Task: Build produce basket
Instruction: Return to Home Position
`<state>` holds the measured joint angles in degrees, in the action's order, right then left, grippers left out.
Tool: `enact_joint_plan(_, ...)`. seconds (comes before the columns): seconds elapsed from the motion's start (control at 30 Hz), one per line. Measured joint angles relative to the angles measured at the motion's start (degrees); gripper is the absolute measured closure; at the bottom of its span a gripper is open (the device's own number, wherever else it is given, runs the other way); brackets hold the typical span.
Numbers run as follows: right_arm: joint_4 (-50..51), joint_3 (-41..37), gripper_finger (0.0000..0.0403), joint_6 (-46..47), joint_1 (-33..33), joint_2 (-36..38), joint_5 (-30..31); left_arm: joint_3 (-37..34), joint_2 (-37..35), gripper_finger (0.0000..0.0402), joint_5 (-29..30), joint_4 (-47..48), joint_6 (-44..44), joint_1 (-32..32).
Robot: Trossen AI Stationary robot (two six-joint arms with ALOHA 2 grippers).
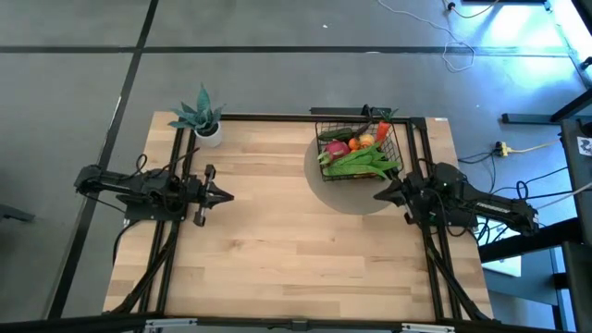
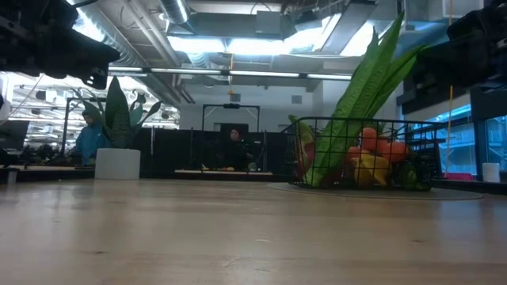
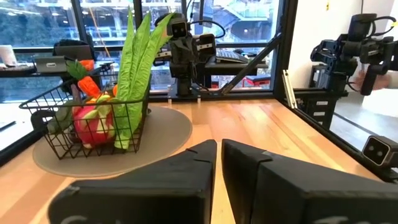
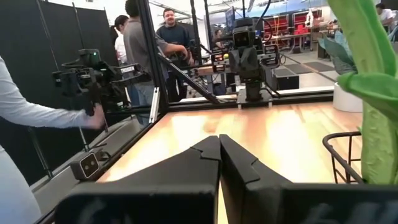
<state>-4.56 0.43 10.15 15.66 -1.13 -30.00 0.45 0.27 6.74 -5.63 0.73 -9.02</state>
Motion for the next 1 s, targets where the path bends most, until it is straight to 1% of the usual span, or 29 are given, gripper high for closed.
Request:
enact_joint_plan(0.3,0.00,0.00,0.0402,0.00,0.00,0.00,-0.01,0.00,0.00,0.0378,0.02,0.00,-0.09,-0.01)
enact_joint_plan(0.77,-0.03,0.00,0.0402,-0.01,0.00,0.00,0.00,-0.02,0.00,0.0401,0.04,0.00,-0.10,-0.01)
enact_joint_plan(1.0,-0.04,0.00,0.0402,0.01,0.00,0.00,0.00,-0.02,0.01,0.0390,0.04,0.00,-0.11,-0.01)
